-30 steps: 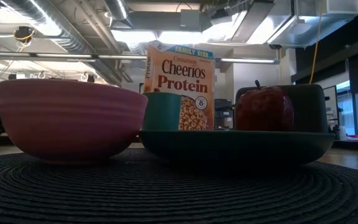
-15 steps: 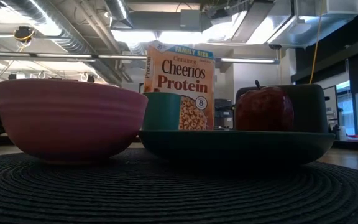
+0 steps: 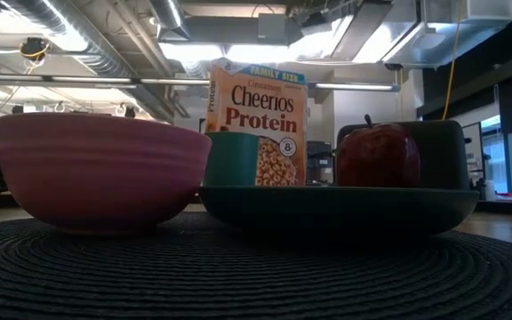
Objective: Arrange a breakfast setting
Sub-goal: Put the spoon on the table mat to the left of the pink bowl
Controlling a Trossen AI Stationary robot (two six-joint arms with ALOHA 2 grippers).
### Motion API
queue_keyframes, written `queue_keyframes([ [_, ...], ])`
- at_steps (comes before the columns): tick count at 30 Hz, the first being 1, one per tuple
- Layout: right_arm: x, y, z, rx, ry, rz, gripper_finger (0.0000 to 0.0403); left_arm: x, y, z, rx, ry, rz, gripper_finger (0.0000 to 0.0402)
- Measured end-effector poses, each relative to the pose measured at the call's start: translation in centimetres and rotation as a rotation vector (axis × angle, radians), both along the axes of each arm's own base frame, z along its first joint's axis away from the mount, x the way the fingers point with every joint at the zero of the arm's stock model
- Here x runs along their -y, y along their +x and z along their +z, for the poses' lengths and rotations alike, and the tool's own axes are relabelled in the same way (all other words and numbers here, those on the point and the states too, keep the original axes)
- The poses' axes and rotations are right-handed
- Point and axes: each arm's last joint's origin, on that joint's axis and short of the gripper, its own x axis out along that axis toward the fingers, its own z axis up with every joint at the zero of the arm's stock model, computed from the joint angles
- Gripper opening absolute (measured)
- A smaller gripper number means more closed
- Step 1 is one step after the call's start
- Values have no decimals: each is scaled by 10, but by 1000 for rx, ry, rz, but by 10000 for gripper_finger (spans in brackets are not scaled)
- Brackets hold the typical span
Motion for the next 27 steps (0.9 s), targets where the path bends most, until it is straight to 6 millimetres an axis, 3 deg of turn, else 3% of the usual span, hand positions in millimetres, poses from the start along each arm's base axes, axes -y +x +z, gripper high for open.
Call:
queue_keyframes([
  [11,-1,2,3,35,19,26,198,-4,-2,5,4,11,2,0],
  [27,-1,2,3,34,17,29,198,-21,-8,48,69,48,24,0],
])
